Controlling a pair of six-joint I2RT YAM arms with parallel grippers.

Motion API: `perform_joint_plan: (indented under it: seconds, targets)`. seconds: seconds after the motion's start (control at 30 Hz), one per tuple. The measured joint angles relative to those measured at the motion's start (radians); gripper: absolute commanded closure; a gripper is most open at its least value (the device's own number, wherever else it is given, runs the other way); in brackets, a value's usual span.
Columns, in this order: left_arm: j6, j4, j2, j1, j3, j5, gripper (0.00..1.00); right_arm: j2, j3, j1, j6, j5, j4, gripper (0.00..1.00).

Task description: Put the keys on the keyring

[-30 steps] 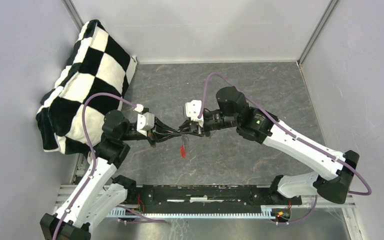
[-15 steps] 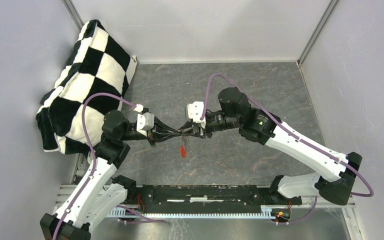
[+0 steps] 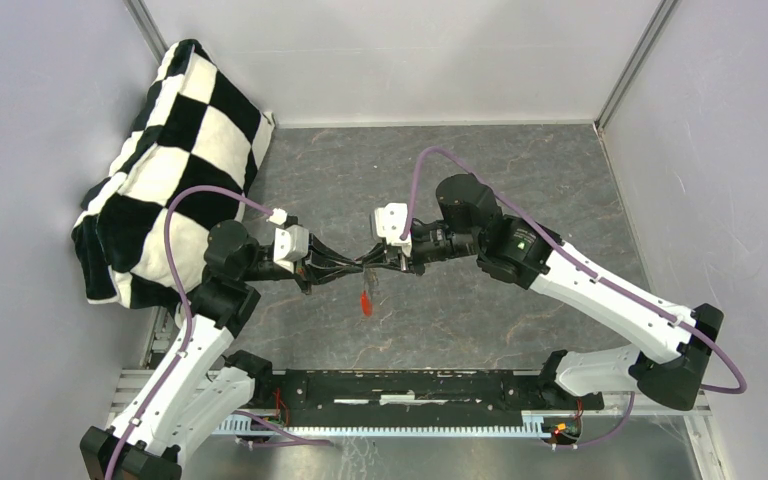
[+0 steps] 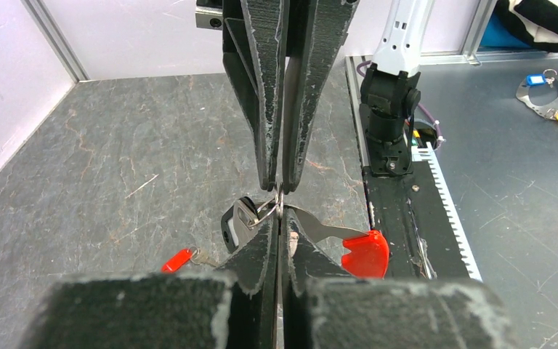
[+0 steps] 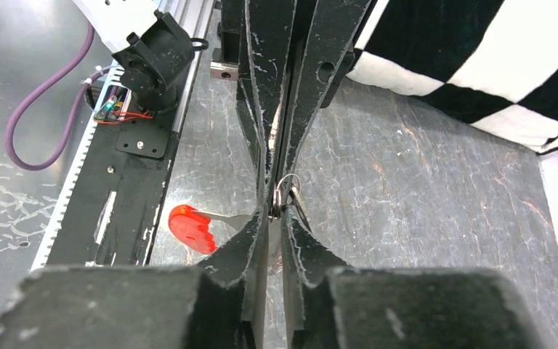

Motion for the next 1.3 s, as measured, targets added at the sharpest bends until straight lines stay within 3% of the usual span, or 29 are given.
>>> perform_joint_plan:
  seconds: [0.23,0.33,0.53,0.57,0.7,0.83,1.3]
  targets:
    - [0.000,-0.001,0.005,0.000,0.000,0.000,0.98,0.010,0.001,-0.005,0.001,-0.001,0.005,0.92]
    - [0.000,-0.001,0.006,0.000,0.000,0.000,0.98,0.011,0.001,-0.006,0.002,-0.001,0.005,0.99]
    - [0.000,-0.001,0.006,0.000,0.000,0.000,0.98,0.011,0.001,-0.006,0.009,-0.001,0.007,1.00]
    - [0.000,-0.001,0.006,0.000,0.000,0.000,0.94,0.011,0.001,-0.006,0.011,-0.001,0.007,1.00]
    - [0.010,-0.026,0.007,0.000,0.006,0.001,0.63,0.011,0.001,-0.007,0.018,-0.003,0.007,1.00]
    - [0.088,-0.142,0.011,0.000,0.048,0.007,0.59,0.011,0.000,-0.012,0.024,-0.003,0.003,1.00]
    - [0.406,-0.489,-0.031,0.000,0.084,-0.044,0.66,0.017,0.029,-0.016,0.027,-0.022,-0.125,1.00]
